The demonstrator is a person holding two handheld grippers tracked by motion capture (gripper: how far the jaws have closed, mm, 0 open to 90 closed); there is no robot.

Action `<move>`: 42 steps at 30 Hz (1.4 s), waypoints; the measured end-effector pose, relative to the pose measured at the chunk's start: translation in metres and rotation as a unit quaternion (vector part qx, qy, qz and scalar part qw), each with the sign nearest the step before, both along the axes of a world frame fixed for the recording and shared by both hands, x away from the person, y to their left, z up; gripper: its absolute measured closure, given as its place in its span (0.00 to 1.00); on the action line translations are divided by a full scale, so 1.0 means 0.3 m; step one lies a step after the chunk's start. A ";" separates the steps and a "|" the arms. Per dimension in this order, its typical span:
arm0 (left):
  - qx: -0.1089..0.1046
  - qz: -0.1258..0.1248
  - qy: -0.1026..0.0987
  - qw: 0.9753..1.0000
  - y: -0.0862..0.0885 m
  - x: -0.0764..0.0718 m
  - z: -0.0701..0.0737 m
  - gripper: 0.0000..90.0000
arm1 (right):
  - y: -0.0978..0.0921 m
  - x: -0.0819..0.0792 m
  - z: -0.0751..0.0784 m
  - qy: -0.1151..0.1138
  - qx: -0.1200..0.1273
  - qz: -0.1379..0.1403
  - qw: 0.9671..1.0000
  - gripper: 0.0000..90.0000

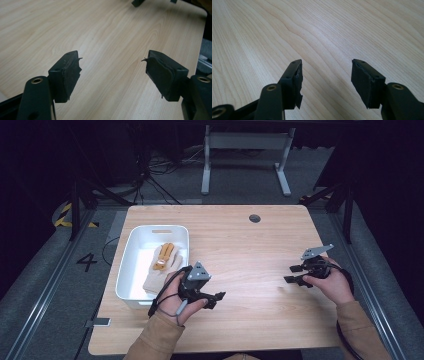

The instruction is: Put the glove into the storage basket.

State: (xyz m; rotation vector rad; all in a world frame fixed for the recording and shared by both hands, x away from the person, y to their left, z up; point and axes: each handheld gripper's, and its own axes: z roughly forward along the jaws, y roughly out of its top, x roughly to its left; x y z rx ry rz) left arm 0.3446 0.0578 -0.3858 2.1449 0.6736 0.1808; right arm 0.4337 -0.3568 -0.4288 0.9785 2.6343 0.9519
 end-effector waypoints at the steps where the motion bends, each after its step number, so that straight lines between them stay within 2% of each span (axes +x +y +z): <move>1: 0.002 -0.012 0.000 1.000 -0.014 -0.002 -0.021 0.31 | 0.000 0.001 -0.001 0.000 0.000 -0.001 1.000 0.48; 6: 0.010 -0.032 0.008 0.999 -0.051 -0.007 -0.087 0.31 | 0.003 0.002 -0.007 0.003 -0.001 -0.001 1.000 0.48; 7: 0.010 -0.032 0.008 0.999 -0.051 -0.007 -0.087 0.31 | 0.003 0.002 -0.008 0.004 -0.001 0.000 1.000 0.48; 10: 0.016 -0.028 -0.025 0.999 -0.070 -0.023 -0.133 0.36 | 0.003 0.002 -0.010 0.004 0.000 0.000 1.000 0.48; 12: 0.021 -0.028 -0.029 0.999 -0.080 -0.031 -0.153 0.36 | 0.002 0.002 -0.011 0.004 0.001 0.000 1.000 0.48; 14: 0.019 -0.038 -0.016 0.999 -0.087 -0.035 -0.172 0.35 | 0.001 0.001 -0.011 0.004 0.001 0.001 1.000 0.48; 15: 0.019 -0.038 -0.016 0.999 -0.087 -0.035 -0.172 0.35 | 0.001 0.001 -0.011 0.004 0.001 0.001 1.000 0.48; 16: 0.023 -0.042 -0.007 0.999 -0.095 -0.039 -0.194 0.35 | -0.003 0.001 -0.011 0.003 0.004 0.000 1.000 0.48; 19: 0.027 -0.052 -0.006 0.998 -0.105 -0.043 -0.213 0.35 | -0.004 0.000 -0.011 0.004 0.003 -0.001 1.000 0.48; 22: 0.033 -0.058 -0.005 0.998 -0.116 -0.048 -0.223 0.35 | -0.003 0.001 -0.012 0.005 0.003 -0.001 1.000 0.48; 27: 0.031 -0.062 0.002 0.998 -0.120 -0.045 -0.234 0.35 | 0.003 0.003 -0.022 0.007 0.002 0.002 1.000 0.48; 42: 0.025 -0.063 0.002 0.998 -0.114 -0.049 -0.215 0.34 | 0.005 0.004 -0.026 0.004 0.003 0.005 1.000 0.48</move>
